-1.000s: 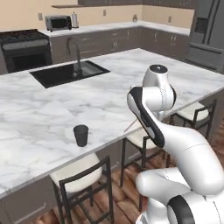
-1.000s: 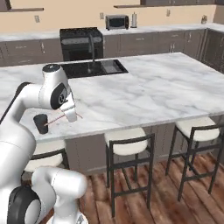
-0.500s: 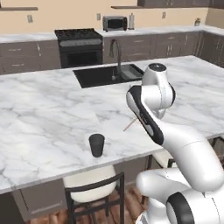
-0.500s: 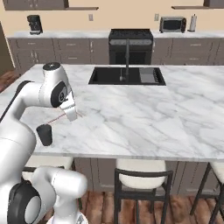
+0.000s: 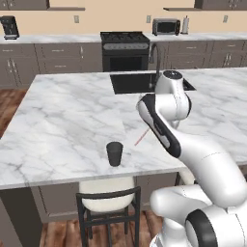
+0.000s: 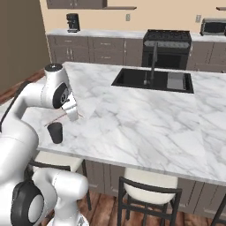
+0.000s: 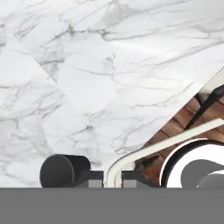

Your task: Take a straw from the drawer in front and place it inside the glass cup on the dining counter.

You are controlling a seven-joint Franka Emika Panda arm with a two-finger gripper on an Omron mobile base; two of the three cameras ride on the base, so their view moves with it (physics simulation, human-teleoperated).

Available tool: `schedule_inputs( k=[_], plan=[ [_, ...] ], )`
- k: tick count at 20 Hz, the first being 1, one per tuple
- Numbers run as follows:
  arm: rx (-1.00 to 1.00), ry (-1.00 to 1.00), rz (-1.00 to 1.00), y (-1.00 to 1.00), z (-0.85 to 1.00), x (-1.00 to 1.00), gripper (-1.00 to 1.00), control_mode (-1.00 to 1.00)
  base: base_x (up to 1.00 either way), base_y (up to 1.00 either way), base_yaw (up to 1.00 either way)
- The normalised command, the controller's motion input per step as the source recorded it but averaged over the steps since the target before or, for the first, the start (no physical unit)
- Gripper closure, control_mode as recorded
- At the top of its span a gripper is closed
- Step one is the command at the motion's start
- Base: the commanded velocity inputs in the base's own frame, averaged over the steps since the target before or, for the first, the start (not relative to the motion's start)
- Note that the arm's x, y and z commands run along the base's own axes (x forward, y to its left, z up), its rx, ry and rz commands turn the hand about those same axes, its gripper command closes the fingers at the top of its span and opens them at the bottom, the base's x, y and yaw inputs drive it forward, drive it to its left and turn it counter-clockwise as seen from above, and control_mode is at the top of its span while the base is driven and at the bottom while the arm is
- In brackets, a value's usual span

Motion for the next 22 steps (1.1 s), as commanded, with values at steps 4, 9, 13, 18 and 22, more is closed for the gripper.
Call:
schedule_inputs(
  k=[4, 9, 13, 18, 22],
  plan=[
    [0.08, -0.03, 0.34, 0.0, 0.19, 0.19, 1.0, -1.0, 0.0, 0.0, 0.0],
    [0.12, -0.22, 0.34, 0.05, 0.27, 0.04, 1.0, -1.0, 0.0, 0.0, 0.0],
    [0.22, -0.39, 0.16, 0.31, 0.23, -0.09, 1.0, -1.0, 0.0, 0.0, 0.0],
    [0.25, -0.36, 0.11, 0.31, 0.12, 0.01, 1.0, -1.0, 0.0, 0.0, 0.0],
    [0.18, -0.25, 0.23, 0.39, 0.0, 0.42, 1.0, -1.0, 0.0, 0.0, 0.0]
  ],
)
